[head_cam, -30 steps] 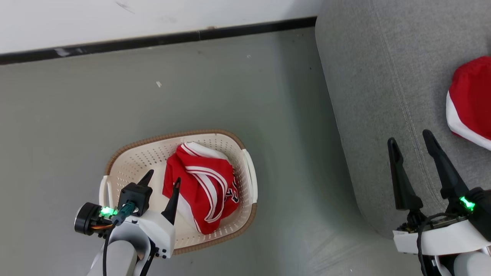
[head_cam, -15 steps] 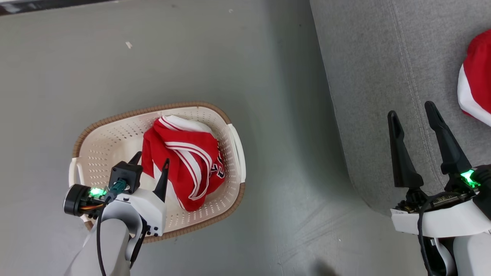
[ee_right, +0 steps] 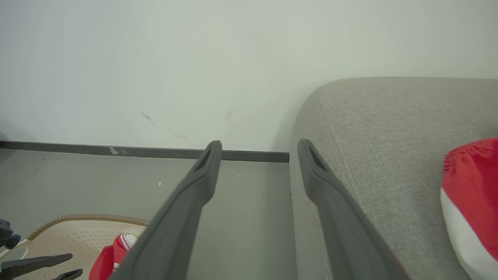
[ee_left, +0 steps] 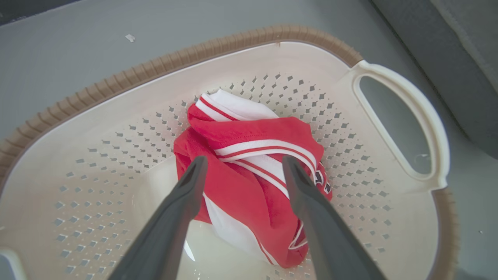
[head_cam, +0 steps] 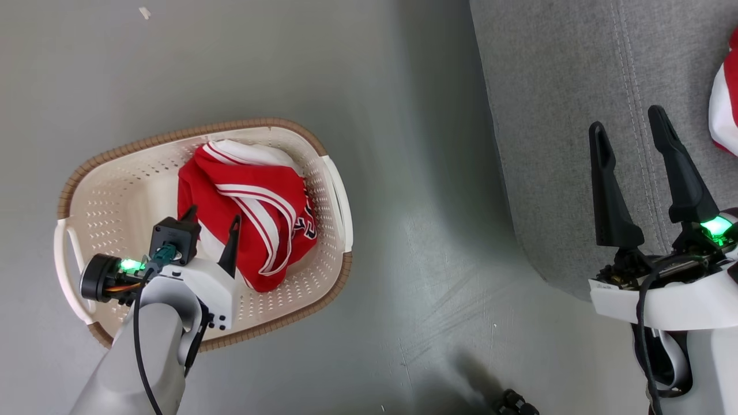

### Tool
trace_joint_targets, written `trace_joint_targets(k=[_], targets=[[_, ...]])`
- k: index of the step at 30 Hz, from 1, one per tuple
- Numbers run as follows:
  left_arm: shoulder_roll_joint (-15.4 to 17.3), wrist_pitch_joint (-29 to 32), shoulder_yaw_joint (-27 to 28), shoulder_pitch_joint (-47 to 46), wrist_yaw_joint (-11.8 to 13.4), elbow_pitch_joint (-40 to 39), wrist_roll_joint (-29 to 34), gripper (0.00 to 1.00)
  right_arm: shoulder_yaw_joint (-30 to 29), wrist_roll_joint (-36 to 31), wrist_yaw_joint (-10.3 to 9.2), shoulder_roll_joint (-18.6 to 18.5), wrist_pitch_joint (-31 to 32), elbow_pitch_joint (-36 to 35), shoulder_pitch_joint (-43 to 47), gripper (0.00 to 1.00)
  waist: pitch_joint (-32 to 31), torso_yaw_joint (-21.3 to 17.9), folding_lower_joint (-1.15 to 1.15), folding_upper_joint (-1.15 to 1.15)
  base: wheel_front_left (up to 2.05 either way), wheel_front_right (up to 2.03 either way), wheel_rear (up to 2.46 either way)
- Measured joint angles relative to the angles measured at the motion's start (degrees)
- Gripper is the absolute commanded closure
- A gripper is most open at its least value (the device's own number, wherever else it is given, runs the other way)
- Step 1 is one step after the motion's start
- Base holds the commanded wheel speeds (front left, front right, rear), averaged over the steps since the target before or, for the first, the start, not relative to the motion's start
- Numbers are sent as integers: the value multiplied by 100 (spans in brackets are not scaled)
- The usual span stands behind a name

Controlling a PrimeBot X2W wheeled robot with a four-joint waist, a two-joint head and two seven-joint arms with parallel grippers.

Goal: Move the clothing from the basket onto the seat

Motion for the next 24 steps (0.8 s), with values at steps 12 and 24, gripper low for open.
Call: trace_joint_targets(k=[12, 24], targets=[[105, -100, 99, -466, 4, 425, 1, 0, 31, 142, 0, -1, -1, -38, -347, 0, 506, -184, 0, 0, 0, 0, 0], [371, -102, 325, -802, 197, 899, 57, 0, 48, 214, 0, -1, -1, -43, -614, 0, 900, -328, 0, 0, 0, 0, 0]])
